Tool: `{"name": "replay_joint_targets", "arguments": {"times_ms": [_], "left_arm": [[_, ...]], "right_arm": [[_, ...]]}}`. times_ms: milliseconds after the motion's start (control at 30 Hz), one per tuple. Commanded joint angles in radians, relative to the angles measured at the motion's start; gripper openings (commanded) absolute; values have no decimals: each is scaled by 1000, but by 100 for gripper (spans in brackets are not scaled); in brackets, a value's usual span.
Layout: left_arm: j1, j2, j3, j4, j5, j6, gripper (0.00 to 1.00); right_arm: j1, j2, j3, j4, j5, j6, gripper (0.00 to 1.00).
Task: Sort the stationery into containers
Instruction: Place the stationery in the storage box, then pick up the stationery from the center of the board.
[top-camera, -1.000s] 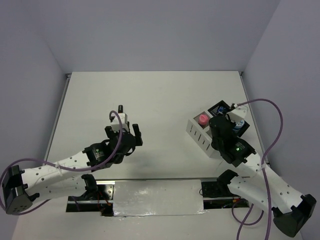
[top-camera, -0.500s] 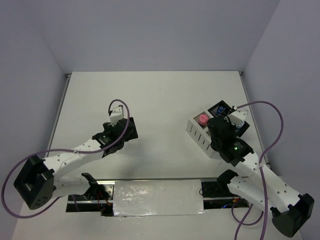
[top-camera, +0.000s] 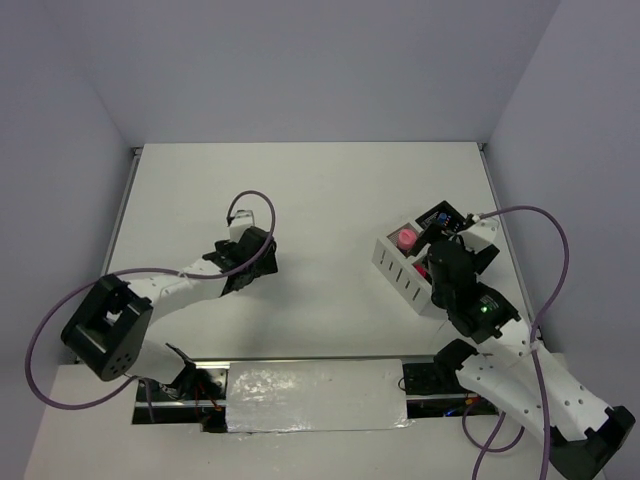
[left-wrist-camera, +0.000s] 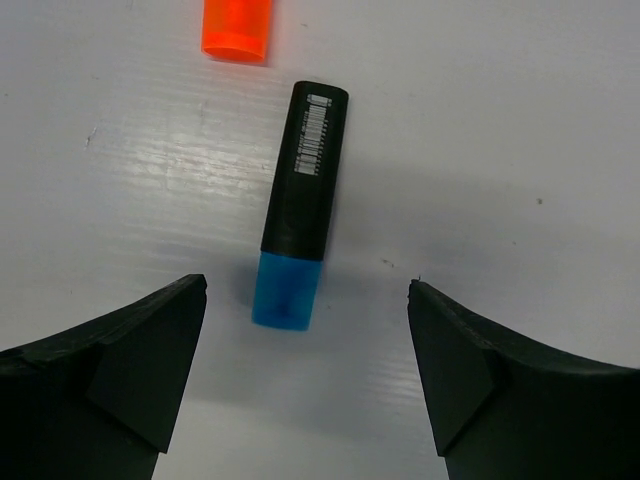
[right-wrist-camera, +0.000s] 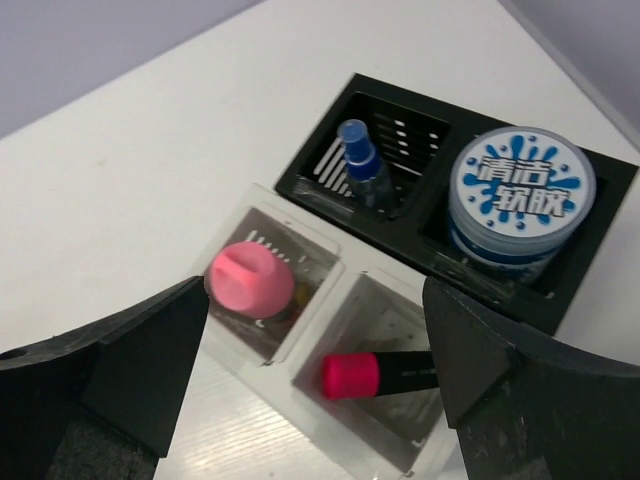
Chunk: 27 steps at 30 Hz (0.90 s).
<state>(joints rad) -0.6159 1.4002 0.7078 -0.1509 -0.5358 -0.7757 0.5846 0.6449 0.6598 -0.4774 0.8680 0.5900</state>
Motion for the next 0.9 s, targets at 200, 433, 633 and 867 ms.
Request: {"name": "replay_joint_targets", "arguments": {"times_ms": [200,433,633,867], "left_arm": [[76,193,108,50,89,70,82],[76,220,87,57,131,67,27],[24,31,-8,142,204,113,0],[-50,-243,-146,379,391,243,0]], "right_arm": [[6,-65,-39,135,-138,-101,95],[8,-76,-35,151,-187,-107,96],[6,-68,-63,287,-469,-124,97],[14,73,-127,552,-856,40,98]]}}
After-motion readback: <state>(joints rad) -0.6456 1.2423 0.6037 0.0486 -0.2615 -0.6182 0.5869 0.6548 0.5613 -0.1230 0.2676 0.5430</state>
